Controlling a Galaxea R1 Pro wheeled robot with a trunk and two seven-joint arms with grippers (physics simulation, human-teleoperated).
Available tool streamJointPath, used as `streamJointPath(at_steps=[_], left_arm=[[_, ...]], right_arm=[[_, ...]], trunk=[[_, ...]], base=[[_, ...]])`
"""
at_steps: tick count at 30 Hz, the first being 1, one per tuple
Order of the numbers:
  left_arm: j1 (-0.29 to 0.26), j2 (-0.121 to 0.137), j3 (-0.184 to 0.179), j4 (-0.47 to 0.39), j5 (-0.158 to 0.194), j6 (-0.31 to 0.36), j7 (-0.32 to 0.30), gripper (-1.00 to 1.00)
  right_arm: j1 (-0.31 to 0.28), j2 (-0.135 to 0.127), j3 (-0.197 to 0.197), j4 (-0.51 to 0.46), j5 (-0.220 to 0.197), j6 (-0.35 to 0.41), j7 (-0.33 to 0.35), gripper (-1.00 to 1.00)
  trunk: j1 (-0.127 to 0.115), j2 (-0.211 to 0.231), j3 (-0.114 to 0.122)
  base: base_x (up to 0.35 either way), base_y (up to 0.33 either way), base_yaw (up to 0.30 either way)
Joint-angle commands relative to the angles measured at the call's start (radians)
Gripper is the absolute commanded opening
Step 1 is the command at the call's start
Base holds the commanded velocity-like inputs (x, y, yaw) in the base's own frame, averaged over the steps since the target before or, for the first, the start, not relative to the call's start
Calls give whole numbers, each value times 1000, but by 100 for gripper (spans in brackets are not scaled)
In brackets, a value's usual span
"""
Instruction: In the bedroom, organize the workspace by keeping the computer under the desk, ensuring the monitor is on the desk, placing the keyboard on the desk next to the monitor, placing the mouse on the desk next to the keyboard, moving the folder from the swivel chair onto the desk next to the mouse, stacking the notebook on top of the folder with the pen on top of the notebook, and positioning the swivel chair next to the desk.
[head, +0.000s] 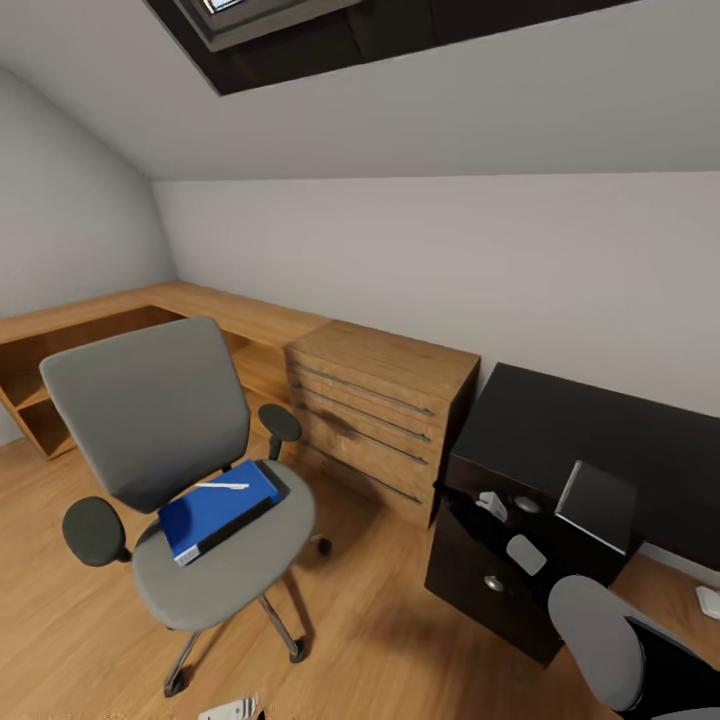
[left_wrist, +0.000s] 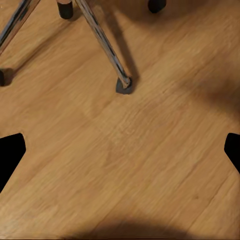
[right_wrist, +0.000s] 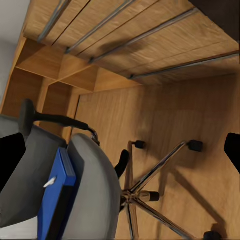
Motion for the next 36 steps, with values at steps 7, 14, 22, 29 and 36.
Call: streamJointPath(at_steps=[7,14,22,29,36], left_arm=[[-1,0,8,34,-7,-21,-8,100],[-1,0,9,39,-7,-22,-8,100],[-1,1,9,39,-6,-22,-8,100],[-1,1,8,72,-5,-23,-8,100],[-1,21,9,86,-3,-32,-9,100]], right_arm=[[0,10,-1,-1,-8,-9,2,100],[0,24,-1,-1,2,-22,1,100],[0,34,-1,-1,57,-48,1,100],[0,36,2,-3,63,-50,2,100],[0,37,25,-8,74,-54,-1,100]], trunk=[[0,0,-1],[0,0,-1],[0,0,-1],[0,0,-1],[0,0,-1]], base=[[0,0,280],[0,0,283],[0,0,284],[0,0,284],[0,0,284]])
